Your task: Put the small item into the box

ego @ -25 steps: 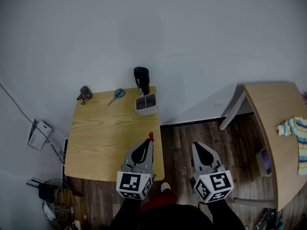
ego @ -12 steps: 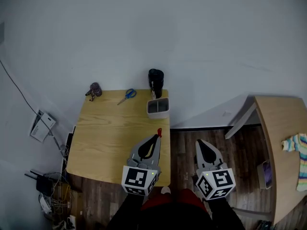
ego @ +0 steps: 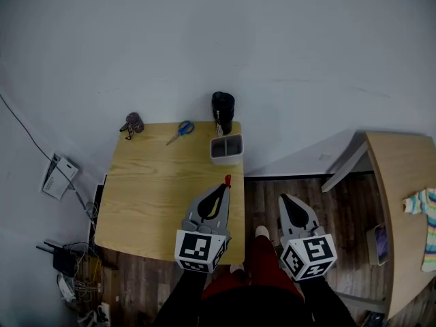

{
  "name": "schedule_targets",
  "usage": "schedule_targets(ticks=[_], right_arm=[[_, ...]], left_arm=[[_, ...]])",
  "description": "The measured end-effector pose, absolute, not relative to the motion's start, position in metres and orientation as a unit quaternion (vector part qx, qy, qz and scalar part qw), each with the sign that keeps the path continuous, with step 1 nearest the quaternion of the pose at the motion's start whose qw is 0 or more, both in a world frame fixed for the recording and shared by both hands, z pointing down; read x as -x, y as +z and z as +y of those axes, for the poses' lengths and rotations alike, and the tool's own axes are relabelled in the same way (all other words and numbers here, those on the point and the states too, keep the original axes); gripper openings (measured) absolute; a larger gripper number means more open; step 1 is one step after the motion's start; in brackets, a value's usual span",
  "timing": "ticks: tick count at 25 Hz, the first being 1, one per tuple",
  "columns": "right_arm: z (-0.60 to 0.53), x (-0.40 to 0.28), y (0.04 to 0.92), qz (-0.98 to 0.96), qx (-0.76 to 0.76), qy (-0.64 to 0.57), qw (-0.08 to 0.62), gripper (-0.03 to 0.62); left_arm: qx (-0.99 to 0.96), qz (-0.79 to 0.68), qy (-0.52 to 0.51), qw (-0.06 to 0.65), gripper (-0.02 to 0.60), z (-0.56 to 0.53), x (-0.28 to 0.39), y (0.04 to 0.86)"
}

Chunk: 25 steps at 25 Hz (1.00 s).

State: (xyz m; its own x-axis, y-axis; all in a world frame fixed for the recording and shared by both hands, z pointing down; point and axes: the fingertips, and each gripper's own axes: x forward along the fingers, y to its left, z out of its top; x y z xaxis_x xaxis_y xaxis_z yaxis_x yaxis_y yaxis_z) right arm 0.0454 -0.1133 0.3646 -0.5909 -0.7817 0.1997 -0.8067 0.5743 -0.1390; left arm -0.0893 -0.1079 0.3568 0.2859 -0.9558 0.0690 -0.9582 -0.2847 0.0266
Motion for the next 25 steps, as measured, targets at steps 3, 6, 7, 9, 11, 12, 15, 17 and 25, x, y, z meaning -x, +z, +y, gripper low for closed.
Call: schedule_targets(ticks=[3,6,7,9,11,12,15,17,25], right_arm=[[-0.124,-0.042,0.367,-0.888,-0.442,0.110,0.062,0.008],[-0.137,-0.039,0.368,-0.892,-0.434,0.109,0.064,0.008],[-0.142,-0.038,0.367,-0.893,-0.432,0.107,0.064,0.008],[-0.152,-0.039,0.368,-0.895,-0.430,0.104,0.065,0.008],[-0.163,-0.041,0.370,-0.895,-0.428,0.108,0.066,0.008],[-0.169,-0.042,0.372,-0.895,-0.426,0.110,0.067,0.008],[-0.188,-0.042,0.375,-0.898,-0.418,0.114,0.068,0.008],[-0.202,-0.040,0.377,-0.901,-0.412,0.117,0.069,0.008],[-0.255,-0.032,0.388,-0.910,-0.386,0.126,0.081,0.008]], left_arm=[[-0.799,-0.600,0.024,0.035,0.006,-0.118,0.091,0.361],[-0.796,-0.604,0.026,0.040,0.006,-0.132,0.095,0.365],[-0.794,-0.606,0.026,0.041,0.006,-0.137,0.096,0.366],[-0.790,-0.611,0.029,0.043,0.006,-0.148,0.099,0.369],[-0.787,-0.615,0.032,0.045,0.006,-0.160,0.100,0.371],[-0.785,-0.617,0.034,0.046,0.006,-0.165,0.100,0.371],[-0.779,-0.624,0.040,0.046,0.006,-0.184,0.100,0.374],[-0.774,-0.630,0.045,0.047,0.006,-0.196,0.101,0.377],[-0.761,-0.643,0.058,0.062,0.006,-0.245,0.104,0.389]])
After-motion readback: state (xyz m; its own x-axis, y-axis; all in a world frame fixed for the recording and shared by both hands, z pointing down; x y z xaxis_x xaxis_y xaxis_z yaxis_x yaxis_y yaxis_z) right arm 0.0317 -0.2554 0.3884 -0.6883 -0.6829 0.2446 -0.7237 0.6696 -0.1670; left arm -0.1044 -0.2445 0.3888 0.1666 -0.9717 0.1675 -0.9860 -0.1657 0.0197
